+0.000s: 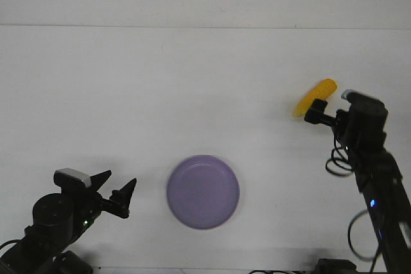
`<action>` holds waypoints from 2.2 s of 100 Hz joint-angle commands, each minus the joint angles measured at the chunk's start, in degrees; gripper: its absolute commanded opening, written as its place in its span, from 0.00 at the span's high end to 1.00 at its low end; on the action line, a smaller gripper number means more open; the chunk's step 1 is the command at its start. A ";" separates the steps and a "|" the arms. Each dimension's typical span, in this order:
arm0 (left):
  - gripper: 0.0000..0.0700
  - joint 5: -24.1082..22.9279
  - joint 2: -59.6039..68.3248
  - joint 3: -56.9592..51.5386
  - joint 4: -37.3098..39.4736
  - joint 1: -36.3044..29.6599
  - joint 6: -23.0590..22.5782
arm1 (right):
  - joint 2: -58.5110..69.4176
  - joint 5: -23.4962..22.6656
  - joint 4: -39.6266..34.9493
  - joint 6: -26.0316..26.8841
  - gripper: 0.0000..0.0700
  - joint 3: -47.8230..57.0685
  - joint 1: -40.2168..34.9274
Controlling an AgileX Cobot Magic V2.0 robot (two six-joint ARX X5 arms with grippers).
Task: Place corn on plate with both arms
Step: 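Reach the right gripper to the yellow corn cob and grasp it, then lift the corn with the right gripper and carry it over the plate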
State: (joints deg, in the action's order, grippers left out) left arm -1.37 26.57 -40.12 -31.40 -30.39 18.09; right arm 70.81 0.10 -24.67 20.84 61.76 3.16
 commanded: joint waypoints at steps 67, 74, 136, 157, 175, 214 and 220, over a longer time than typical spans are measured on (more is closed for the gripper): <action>0.29 -0.15 0.20 -0.74 -1.77 -0.22 1.05 | 45.97 6.47 -6.40 9.51 0.15 31.91 1.42; 0.29 -0.17 0.20 -0.74 -1.75 -0.22 1.18 | 46.49 7.26 -5.29 9.55 0.25 31.91 1.42; 0.29 -0.22 0.20 -0.74 -1.70 -0.22 0.52 | 36.44 3.74 -8.96 2.62 0.78 31.93 1.36; 0.29 -0.24 0.20 -0.74 -1.75 -0.22 0.02 | 20.20 -2.36 -11.96 -4.04 0.79 31.87 -0.96; 0.29 -0.85 0.20 -0.74 -1.77 -0.22 -1.11 | 6.45 -4.87 -15.69 -8.63 0.79 28.44 -8.04; 0.29 -0.83 0.20 -0.70 -1.79 -0.22 -1.09 | -5.95 -4.76 -8.26 -12.92 0.79 -1.84 -41.13; 0.29 -0.83 0.20 -0.70 -1.81 -0.22 -1.03 | -4.50 -3.91 -3.93 -12.79 0.79 -5.90 -45.35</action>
State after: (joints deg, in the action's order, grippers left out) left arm -1.83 26.57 -40.12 -33.52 -30.39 17.50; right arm 65.04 -4.45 -32.73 8.73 58.24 -38.24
